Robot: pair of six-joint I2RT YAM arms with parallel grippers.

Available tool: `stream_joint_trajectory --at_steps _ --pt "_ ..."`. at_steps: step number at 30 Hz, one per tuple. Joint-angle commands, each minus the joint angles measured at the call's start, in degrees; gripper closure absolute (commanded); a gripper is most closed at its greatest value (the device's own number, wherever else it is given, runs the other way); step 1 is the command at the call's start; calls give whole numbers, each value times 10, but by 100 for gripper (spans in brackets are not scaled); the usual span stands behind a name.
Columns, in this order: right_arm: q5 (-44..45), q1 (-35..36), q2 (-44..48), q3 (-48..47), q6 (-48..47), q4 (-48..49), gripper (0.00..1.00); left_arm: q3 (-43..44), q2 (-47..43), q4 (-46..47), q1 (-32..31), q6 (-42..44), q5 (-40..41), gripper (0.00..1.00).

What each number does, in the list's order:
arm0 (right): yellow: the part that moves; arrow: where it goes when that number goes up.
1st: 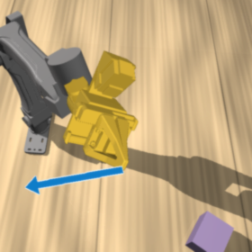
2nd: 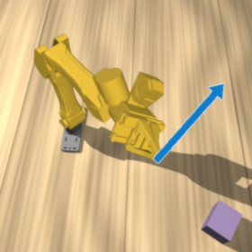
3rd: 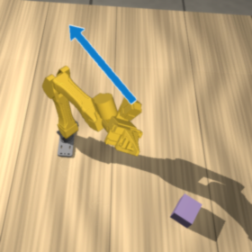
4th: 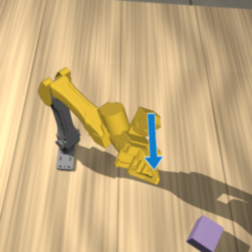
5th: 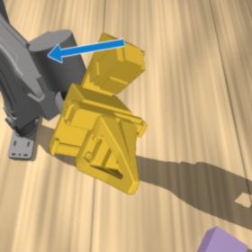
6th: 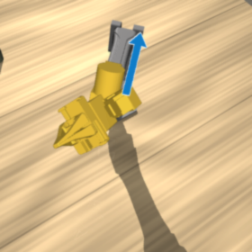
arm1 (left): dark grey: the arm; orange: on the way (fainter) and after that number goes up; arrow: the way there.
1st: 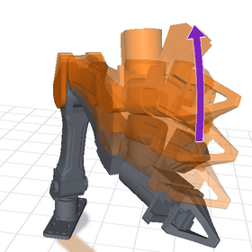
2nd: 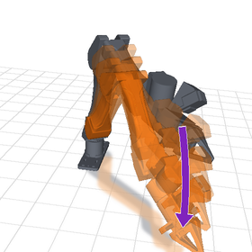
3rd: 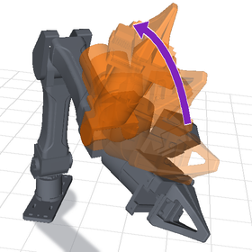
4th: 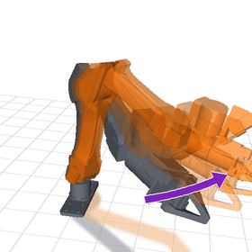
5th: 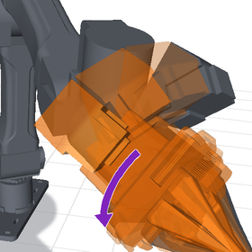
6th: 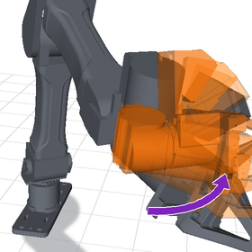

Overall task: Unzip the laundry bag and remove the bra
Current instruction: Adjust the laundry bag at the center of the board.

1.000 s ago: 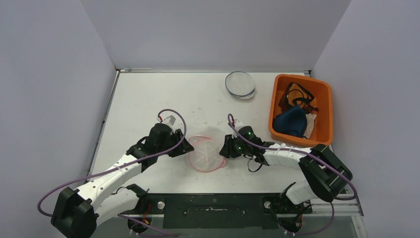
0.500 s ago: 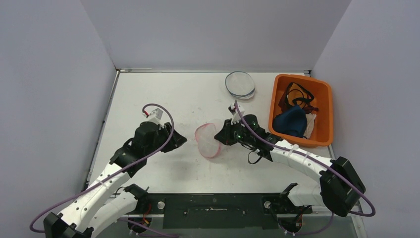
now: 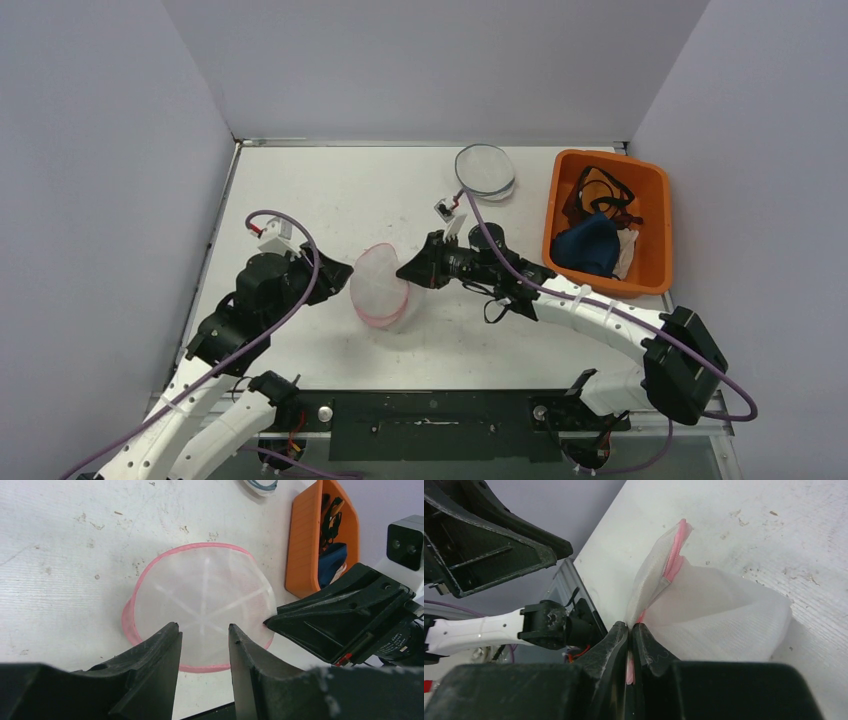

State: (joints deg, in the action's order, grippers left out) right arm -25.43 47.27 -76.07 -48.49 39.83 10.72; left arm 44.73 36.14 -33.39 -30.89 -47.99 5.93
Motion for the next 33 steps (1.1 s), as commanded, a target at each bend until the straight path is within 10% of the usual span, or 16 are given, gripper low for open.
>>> stream_joint_trajectory --at_steps 1,28,33 --pt "-22 -15 12 10 49 86 95 32 -11 -11 5 15 27 62" --pt "114 -106 -20 219 -36 99 94 -142 116 238 -34 -51 -122 66" --pt "146 -110 3 227 -51 70 72 -129 148 238 -60 -44 -104 67"
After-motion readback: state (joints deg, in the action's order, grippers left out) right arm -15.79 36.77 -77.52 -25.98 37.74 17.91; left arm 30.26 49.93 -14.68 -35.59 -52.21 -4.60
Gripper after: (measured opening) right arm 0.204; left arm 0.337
